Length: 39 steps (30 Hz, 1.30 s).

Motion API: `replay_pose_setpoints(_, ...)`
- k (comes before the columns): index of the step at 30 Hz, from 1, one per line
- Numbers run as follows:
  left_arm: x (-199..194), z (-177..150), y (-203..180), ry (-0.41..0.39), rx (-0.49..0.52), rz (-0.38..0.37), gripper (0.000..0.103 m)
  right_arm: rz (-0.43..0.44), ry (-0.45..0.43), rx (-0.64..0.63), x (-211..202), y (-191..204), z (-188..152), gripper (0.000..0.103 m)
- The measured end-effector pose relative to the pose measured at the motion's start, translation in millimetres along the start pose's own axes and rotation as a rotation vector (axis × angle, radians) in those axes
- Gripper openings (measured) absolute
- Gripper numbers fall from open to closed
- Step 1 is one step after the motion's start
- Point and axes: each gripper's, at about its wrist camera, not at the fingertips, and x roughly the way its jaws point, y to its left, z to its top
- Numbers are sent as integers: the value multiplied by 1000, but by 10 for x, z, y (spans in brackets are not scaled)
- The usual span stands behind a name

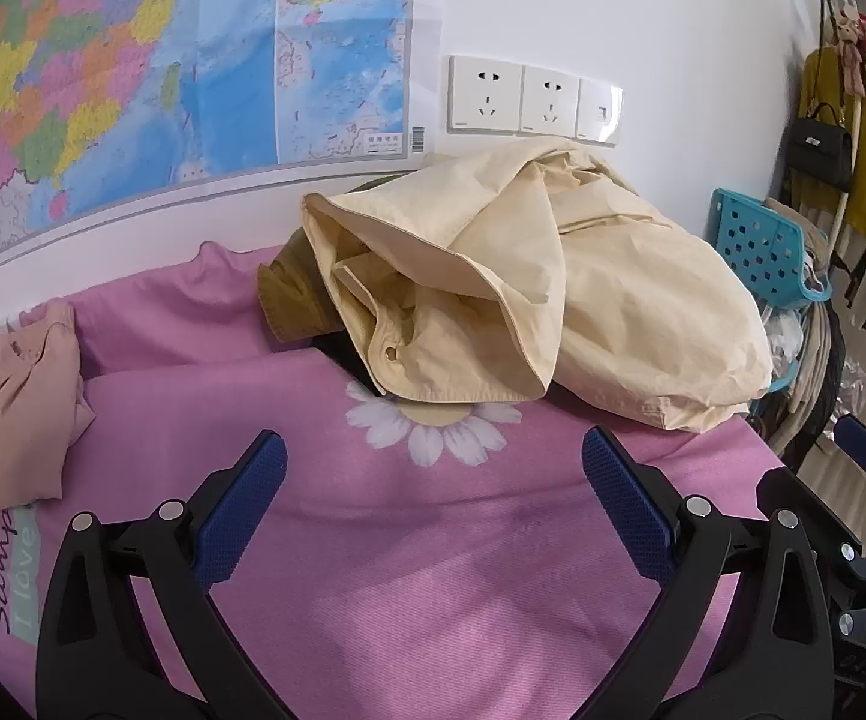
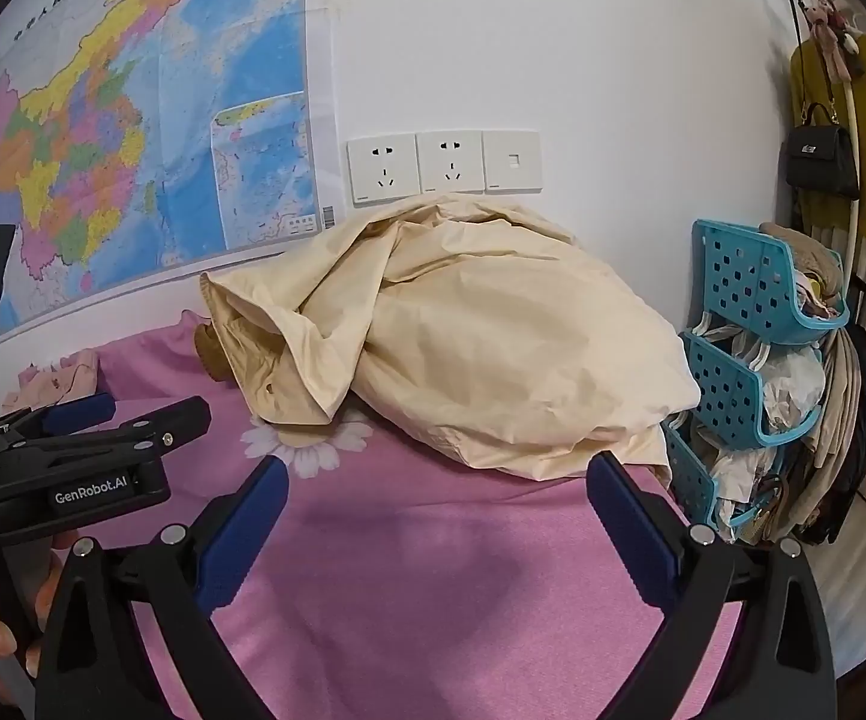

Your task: Fold large clothes

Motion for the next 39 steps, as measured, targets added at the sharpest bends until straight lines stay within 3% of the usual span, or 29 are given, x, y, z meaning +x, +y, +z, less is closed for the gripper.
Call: replay_pose_setpoints(39,13,-11,34,11,-16,-7,98,-1,0,-7,14,33,6,97)
